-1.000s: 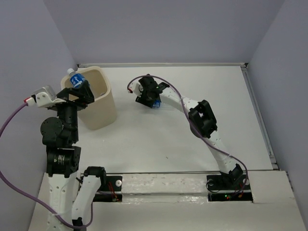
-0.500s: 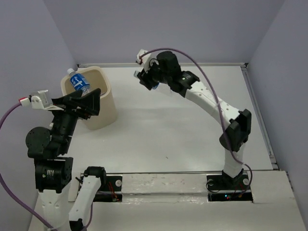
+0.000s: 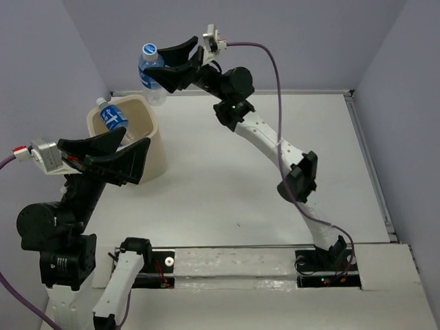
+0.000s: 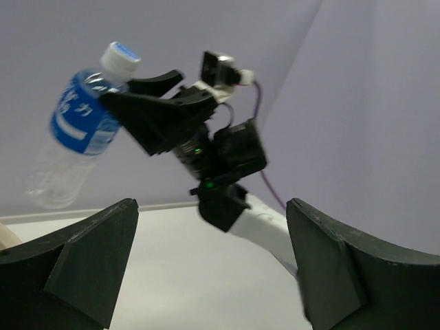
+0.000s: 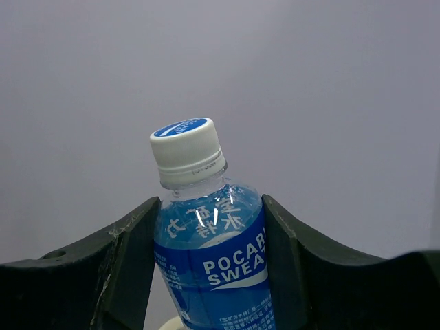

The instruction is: Put the plastic bottles in the bin

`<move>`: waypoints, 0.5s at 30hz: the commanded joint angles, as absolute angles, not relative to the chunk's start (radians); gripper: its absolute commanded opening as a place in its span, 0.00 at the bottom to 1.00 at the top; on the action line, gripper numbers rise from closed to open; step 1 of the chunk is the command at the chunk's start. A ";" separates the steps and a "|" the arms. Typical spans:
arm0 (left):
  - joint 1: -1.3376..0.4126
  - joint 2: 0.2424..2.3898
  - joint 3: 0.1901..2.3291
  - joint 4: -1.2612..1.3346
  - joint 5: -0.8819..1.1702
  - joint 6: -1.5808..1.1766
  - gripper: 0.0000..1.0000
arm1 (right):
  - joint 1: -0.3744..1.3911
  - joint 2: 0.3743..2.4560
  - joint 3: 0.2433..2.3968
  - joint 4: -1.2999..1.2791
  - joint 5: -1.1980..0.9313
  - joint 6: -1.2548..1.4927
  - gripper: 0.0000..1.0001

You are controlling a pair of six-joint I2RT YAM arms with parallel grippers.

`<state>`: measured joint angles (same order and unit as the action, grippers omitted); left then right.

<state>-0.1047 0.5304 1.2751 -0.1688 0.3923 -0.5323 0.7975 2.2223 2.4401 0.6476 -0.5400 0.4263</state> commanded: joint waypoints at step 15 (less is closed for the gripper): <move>-0.164 0.472 1.200 -0.117 0.356 -0.463 0.99 | 0.894 2.479 2.442 0.778 -0.552 0.591 0.14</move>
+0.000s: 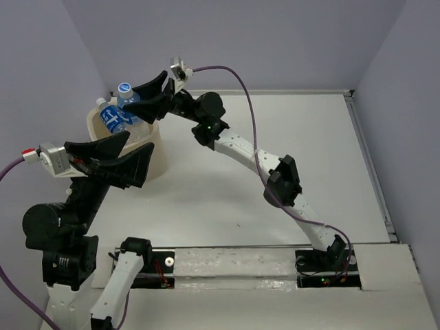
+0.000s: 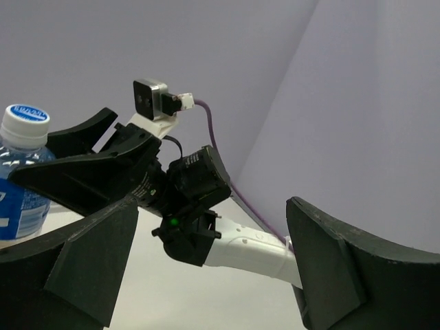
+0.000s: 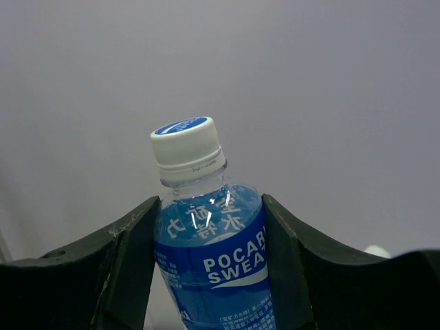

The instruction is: Put the plastic bottles in the bin

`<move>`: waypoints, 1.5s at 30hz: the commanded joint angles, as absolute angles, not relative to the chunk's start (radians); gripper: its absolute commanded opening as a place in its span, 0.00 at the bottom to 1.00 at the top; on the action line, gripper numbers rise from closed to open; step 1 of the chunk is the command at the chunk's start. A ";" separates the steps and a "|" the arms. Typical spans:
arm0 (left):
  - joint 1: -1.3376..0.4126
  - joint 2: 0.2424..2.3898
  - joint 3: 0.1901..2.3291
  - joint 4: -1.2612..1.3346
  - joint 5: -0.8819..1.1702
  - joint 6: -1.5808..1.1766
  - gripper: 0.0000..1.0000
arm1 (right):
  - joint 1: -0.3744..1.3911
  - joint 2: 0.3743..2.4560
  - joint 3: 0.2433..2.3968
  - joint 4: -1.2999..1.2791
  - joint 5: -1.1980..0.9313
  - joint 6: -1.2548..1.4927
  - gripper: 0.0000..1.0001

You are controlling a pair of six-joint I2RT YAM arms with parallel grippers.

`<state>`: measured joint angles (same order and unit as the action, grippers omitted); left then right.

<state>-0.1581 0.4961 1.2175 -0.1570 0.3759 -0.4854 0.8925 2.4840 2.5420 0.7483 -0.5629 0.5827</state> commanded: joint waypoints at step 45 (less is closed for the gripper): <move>-0.166 0.476 1.247 -0.184 0.247 -0.394 0.99 | 1.008 2.396 2.327 0.255 -0.181 0.101 1.00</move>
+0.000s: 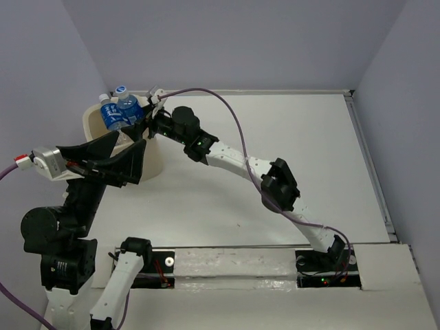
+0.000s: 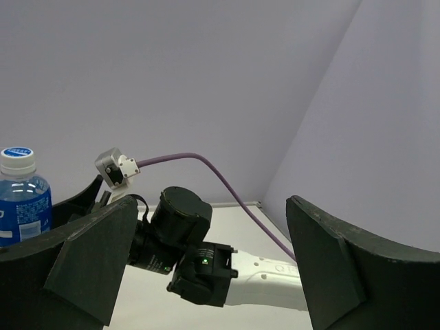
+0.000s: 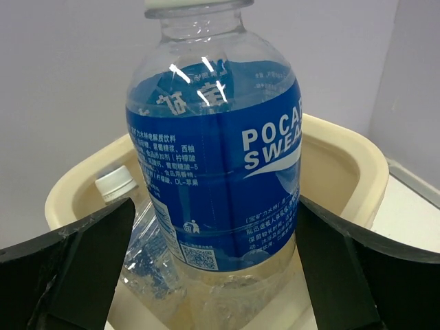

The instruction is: Put the plastic bottles in the bin

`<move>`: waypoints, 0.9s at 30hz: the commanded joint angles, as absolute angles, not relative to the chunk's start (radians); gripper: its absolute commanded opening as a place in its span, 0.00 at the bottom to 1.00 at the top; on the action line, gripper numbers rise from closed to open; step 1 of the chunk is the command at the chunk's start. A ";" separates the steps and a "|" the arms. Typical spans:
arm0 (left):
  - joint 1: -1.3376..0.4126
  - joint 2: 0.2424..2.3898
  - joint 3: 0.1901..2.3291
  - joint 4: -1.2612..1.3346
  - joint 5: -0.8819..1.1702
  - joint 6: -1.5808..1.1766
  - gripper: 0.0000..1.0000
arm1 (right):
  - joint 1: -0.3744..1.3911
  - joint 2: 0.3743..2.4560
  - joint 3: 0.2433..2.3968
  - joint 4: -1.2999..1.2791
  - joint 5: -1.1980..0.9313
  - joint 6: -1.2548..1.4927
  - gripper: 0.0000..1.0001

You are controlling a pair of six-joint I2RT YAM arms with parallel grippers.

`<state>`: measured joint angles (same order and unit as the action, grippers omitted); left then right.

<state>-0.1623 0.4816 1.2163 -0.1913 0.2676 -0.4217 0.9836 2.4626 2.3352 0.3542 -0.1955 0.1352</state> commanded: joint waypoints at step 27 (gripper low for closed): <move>-0.167 0.483 1.287 -0.244 0.178 -0.350 0.99 | 1.039 2.407 2.568 0.024 -0.034 0.043 0.25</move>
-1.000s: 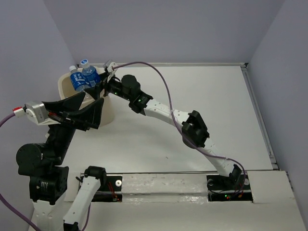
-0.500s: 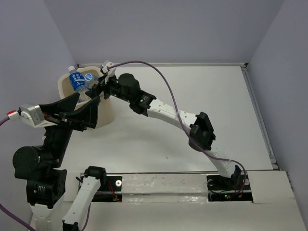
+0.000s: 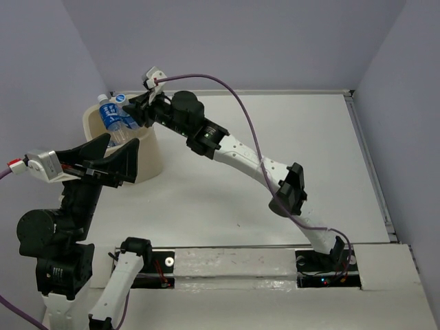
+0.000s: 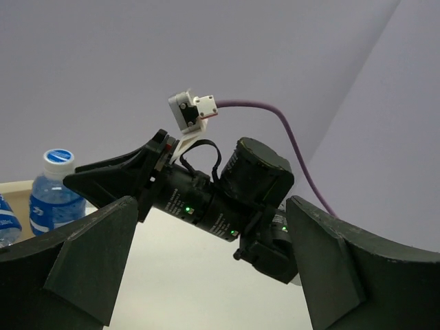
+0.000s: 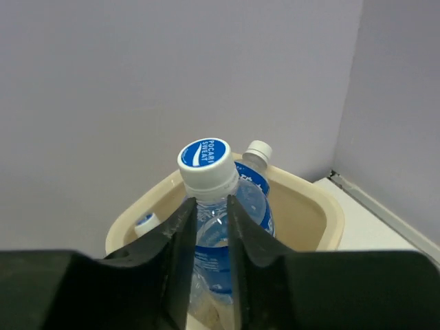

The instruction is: Put the plastic bottles in the bin

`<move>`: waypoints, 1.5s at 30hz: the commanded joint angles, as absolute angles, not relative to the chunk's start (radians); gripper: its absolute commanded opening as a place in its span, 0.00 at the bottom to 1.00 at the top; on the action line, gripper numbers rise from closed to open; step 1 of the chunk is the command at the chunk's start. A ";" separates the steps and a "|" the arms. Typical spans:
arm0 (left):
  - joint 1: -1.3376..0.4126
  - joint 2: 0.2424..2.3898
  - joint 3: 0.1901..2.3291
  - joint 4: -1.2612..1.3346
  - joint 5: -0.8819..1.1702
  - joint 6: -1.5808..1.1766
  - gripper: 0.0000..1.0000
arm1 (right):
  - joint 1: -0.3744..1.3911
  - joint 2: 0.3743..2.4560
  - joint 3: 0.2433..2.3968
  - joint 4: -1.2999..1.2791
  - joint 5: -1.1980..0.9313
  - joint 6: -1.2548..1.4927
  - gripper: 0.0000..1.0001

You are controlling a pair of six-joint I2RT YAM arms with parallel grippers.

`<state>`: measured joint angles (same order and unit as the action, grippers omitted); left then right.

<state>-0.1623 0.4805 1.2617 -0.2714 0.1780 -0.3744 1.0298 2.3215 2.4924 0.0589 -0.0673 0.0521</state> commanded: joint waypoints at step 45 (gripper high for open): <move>-0.166 0.472 1.247 -0.196 0.209 -0.408 0.99 | 1.029 1.965 1.926 0.555 -0.167 0.192 1.00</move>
